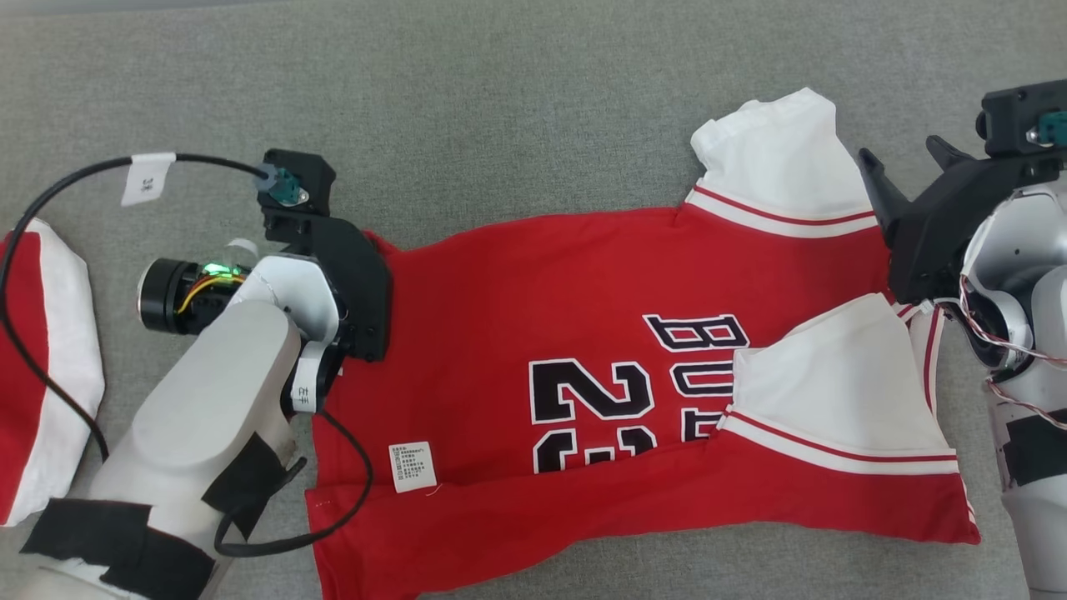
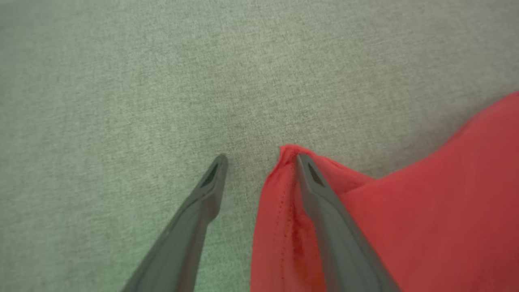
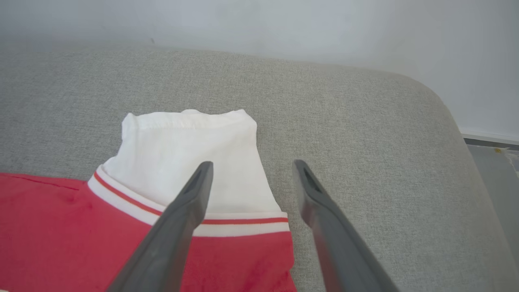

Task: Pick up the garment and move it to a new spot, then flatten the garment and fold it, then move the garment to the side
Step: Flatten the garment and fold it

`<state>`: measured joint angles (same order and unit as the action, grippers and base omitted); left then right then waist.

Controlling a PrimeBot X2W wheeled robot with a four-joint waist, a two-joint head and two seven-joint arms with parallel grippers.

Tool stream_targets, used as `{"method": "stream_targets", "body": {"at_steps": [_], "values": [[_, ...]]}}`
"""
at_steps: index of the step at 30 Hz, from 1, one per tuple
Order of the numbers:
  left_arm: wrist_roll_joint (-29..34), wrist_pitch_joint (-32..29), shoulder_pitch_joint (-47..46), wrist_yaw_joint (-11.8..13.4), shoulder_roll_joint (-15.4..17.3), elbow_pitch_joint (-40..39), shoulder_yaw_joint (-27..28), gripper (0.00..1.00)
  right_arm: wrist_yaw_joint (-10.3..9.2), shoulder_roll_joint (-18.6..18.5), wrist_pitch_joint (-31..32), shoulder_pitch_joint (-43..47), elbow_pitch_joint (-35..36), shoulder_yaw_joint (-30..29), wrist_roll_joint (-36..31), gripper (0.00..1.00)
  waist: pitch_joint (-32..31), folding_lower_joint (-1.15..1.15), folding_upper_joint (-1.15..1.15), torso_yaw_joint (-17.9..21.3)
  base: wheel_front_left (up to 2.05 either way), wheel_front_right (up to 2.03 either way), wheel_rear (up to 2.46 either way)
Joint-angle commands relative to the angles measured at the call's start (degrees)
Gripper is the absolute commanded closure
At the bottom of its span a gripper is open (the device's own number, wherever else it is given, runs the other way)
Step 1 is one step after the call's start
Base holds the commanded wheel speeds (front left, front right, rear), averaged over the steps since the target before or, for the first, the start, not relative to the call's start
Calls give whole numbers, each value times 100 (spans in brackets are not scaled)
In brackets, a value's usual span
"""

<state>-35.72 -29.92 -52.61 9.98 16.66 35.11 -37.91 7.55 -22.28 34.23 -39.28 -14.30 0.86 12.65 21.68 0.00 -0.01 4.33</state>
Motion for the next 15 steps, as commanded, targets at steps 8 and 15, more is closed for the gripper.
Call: {"method": "stream_targets", "body": {"at_steps": [8,15], "values": [[-211,-522,-35,-433,-44,66,-191,100,-15,-154,330,-601,-523,224,181,0,202,0,1,-48,0,0,0],[-280,-408,-46,-301,169,-324,-10,100,-14,-340,663,-1415,-1457,181,194,0,451,0,1,-273,0,0,0]]}}
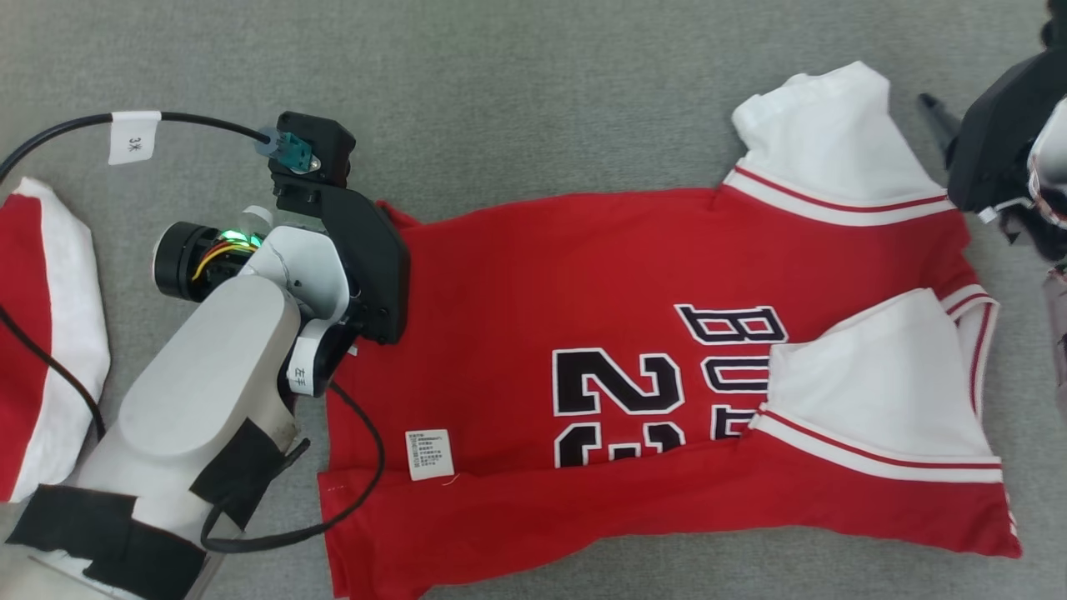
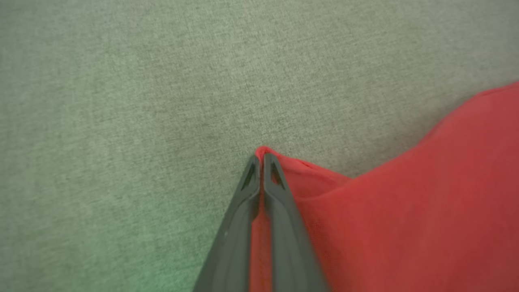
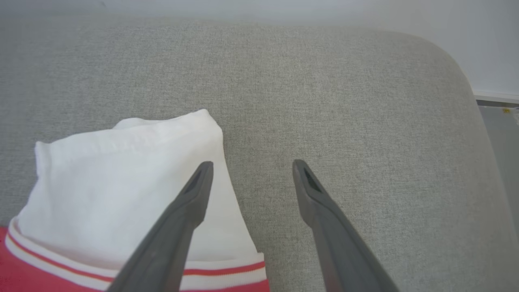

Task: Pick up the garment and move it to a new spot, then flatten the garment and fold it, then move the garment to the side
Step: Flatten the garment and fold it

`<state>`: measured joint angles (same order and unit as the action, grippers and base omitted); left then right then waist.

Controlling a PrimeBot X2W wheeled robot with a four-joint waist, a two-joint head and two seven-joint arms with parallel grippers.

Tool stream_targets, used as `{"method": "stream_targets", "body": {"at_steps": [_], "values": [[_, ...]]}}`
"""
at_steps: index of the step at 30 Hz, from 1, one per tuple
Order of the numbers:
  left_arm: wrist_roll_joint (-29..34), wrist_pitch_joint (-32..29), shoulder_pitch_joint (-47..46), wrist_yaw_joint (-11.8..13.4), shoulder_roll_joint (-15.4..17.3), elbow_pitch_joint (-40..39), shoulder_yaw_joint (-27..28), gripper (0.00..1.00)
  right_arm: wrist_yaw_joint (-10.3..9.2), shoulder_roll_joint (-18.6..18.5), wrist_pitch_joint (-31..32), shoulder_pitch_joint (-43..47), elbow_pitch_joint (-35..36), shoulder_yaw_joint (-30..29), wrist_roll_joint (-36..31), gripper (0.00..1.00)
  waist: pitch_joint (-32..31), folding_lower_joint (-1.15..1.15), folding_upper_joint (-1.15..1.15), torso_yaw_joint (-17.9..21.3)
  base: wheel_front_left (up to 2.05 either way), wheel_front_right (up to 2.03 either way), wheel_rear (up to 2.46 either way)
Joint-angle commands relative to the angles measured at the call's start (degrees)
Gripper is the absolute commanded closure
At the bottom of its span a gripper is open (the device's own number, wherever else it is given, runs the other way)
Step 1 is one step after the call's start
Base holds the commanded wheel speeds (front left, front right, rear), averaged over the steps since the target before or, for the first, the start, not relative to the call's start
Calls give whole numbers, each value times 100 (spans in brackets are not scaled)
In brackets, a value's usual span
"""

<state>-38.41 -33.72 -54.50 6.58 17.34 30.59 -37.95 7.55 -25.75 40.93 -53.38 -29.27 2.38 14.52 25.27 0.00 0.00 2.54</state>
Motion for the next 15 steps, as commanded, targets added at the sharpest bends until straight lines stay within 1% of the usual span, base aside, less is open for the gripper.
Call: {"method": "stream_targets", "body": {"at_steps": [1,3,7,9,13,15], "values": [[-18,-10,181,43,110,40,-2,100,-15,-19,47,-118,-112,-18,-51,0,137,0,0,-142,0,0,0],[-55,46,268,16,99,-149,3,100,-14,-35,98,-313,-347,-113,-126,0,213,0,0,-230,0,0,0],[-3,108,363,64,115,-473,-48,100,-15,-53,106,-658,-634,-154,-294,0,353,0,0,-390,0,0,0],[20,101,434,108,111,-654,-100,100,-15,-85,94,-832,-762,-47,-430,0,420,0,0,-476,0,0,0],[9,114,512,115,71,-833,-157,100,-15,-175,214,-1069,-898,199,-645,0,458,0,0,-574,0,0,0],[10,120,550,129,56,-872,-177,100,-15,-218,239,-1030,-949,377,-679,0,461,0,0,-609,0,0,0]]}}
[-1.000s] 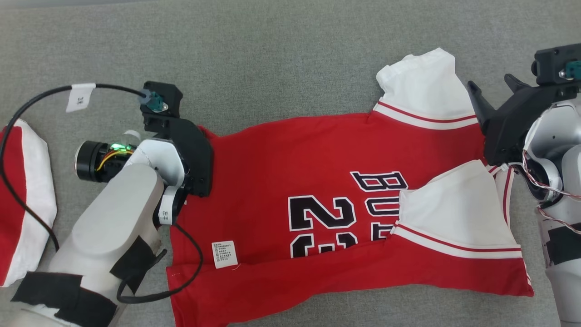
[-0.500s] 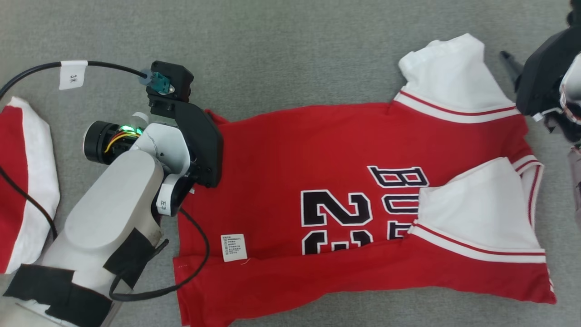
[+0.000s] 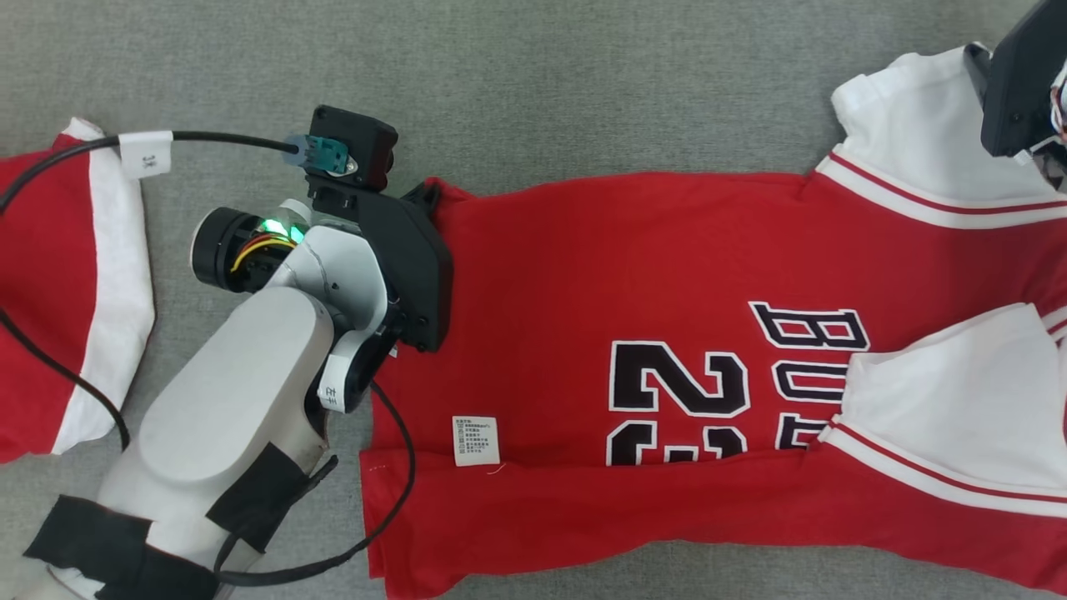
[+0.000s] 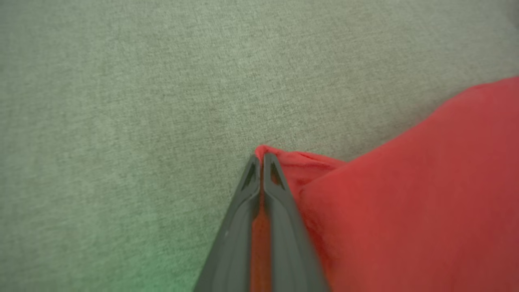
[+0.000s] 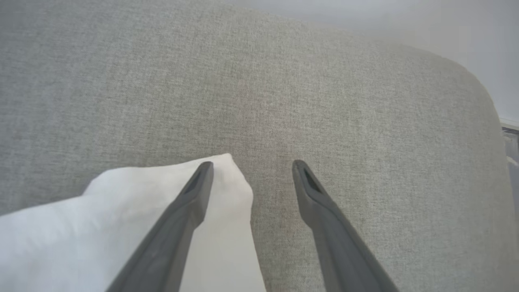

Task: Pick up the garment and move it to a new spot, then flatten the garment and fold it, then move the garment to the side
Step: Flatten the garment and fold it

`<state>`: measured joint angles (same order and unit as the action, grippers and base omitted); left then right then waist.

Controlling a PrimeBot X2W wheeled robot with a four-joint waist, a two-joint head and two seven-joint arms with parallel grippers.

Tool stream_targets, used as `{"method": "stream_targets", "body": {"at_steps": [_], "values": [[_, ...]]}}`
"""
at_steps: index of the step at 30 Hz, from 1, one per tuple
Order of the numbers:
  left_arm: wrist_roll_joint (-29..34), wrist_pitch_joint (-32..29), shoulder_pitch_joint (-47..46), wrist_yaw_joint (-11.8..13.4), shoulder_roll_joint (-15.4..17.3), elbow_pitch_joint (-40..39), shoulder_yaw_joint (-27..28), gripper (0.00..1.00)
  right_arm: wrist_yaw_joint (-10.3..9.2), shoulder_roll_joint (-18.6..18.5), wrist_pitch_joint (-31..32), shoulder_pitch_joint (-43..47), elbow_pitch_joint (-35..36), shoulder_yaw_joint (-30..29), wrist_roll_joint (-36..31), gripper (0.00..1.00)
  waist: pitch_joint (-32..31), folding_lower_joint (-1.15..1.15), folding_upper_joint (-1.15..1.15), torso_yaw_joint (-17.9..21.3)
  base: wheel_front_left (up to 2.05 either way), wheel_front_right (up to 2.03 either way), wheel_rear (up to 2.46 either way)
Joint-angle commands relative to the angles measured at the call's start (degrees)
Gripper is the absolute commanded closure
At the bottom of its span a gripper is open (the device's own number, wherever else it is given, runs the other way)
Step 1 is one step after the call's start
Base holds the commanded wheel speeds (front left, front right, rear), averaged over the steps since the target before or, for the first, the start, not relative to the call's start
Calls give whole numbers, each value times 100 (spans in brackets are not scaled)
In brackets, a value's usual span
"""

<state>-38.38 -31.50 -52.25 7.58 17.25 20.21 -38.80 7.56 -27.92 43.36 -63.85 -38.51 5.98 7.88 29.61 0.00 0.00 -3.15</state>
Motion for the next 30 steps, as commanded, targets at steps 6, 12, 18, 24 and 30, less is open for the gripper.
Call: {"method": "stream_targets", "body": {"at_steps": [6,12,18,24,30], "values": [[-32,-116,383,70,60,121,-128,100,-15,-118,143,52,-105,435,81,0,42,0,0,-94,0,0,0],[-39,-49,419,115,93,123,-106,100,-14,-221,532,236,-53,821,417,52,6,0,0,-66,0,0,0],[152,763,208,318,70,133,192,100,-16,-358,48,226,215,707,433,100,-3,0,0,-18,0,0,0],[284,1473,137,397,4,363,323,100,-16,-202,-722,318,212,440,113,100,-82,0,0,19,0,0,0],[332,2045,158,430,-123,682,403,100,-16,-65,-1578,396,162,399,-128,100,-240,0,0,89,0,0,0]]}}
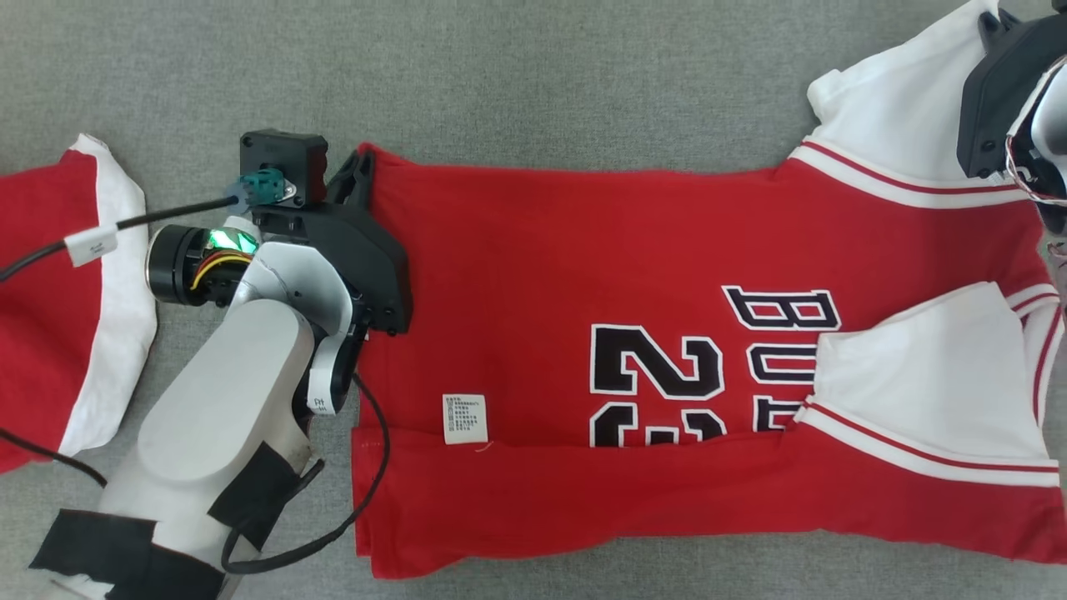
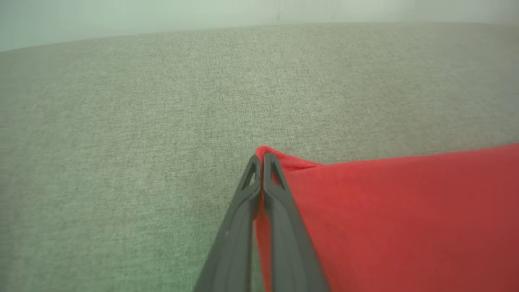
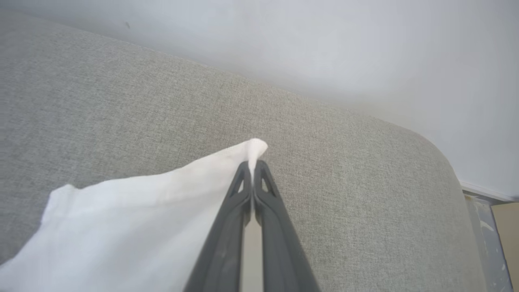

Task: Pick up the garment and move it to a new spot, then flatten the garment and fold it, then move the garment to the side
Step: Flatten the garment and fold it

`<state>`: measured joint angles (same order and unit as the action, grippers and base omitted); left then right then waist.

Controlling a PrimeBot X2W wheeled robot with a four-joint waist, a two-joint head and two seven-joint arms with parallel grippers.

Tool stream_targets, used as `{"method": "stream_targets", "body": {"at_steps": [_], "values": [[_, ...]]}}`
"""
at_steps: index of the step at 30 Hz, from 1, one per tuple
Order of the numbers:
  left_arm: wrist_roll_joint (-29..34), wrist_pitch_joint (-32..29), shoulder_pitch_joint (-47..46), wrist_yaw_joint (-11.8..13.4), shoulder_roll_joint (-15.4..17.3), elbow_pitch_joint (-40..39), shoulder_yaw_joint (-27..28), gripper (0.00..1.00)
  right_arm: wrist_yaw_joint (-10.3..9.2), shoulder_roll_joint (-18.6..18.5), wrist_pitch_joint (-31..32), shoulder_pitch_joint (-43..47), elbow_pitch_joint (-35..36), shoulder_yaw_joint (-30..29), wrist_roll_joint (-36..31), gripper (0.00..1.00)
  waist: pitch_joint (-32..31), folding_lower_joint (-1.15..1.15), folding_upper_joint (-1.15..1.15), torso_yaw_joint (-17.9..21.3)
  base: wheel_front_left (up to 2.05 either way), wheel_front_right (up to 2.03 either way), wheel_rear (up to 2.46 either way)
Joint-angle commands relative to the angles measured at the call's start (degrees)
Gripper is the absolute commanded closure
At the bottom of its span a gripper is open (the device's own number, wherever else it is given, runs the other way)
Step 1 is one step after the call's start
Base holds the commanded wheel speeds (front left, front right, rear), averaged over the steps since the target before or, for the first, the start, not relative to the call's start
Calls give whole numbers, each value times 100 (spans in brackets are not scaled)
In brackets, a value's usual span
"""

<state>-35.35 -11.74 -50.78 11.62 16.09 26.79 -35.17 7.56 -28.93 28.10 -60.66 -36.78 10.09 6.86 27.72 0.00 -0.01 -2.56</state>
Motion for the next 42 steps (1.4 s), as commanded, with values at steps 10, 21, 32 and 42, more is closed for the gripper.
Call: {"method": "stream_targets", "body": {"at_steps": [10,21,32,42], "values": [[5,1355,520,-11,-229,297,150,100,-16,24,-839,593,243,268,330,100,-538,0,1,126,0,0,0],[-104,2315,1990,180,-104,-414,198,100,-16,-409,-963,2660,1986,-234,802,100,-1211,0,1,225,0,0,0],[-195,2486,3120,401,53,-945,187,100,-16,-50,253,5092,4301,-1397,1187,100,-1569,0,1,341,0,0,0],[-285,2448,3454,480,109,-791,161,100,-16,182,1215,6261,5205,-1765,1383,100,-1661,0,1,471,0,0,0]]}}
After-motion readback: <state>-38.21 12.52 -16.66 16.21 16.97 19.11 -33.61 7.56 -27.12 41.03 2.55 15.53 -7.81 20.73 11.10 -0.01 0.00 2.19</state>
